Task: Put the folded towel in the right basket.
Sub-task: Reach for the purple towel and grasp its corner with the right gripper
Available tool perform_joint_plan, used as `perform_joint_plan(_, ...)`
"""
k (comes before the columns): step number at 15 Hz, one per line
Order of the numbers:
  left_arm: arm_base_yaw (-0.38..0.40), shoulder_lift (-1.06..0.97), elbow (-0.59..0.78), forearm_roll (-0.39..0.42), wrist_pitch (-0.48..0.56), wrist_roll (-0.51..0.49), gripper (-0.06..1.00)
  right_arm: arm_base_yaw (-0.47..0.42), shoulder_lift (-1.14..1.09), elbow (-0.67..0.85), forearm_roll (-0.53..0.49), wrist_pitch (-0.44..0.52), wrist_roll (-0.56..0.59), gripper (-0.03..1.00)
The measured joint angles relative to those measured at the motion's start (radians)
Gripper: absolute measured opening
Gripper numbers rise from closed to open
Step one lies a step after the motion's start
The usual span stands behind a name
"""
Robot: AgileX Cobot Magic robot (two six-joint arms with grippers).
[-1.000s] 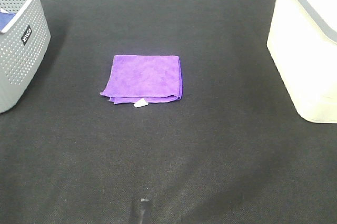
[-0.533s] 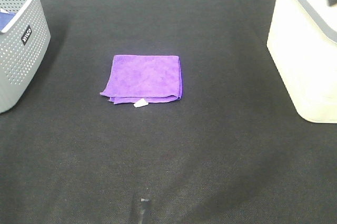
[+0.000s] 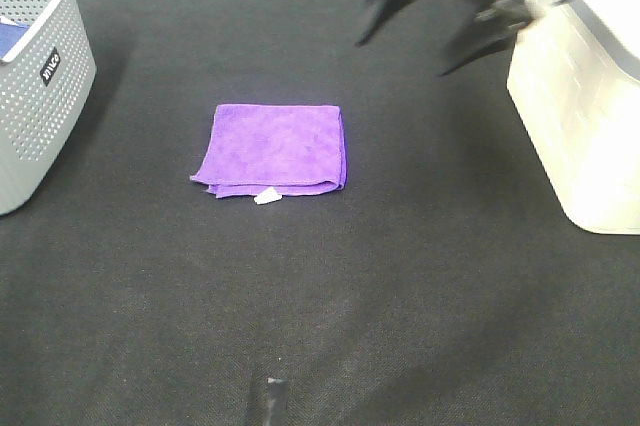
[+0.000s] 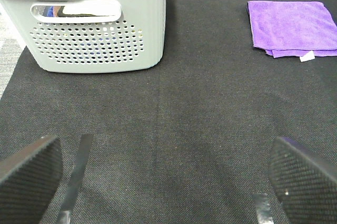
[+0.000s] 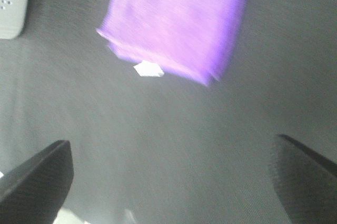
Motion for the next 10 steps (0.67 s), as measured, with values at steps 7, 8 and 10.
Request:
perform_joint_plan(7,0.0,0.0,0.0,0.0,0.0,0.0,0.99,0.004,0.464,-0.419,0.105,0.021,0.006,0.94)
perform_joint_plan(8,0.0,0.0,0.0,0.0,0.0,0.0,0.99,0.004,0.499,-0.441,0.105,0.021,0.01,0.94)
perform_joint_plan(10,0.0,0.0,0.0,0.0,0.0,0.0,0.99,0.004,0.533,-0.461,0.105,0.016,0.011,0.94)
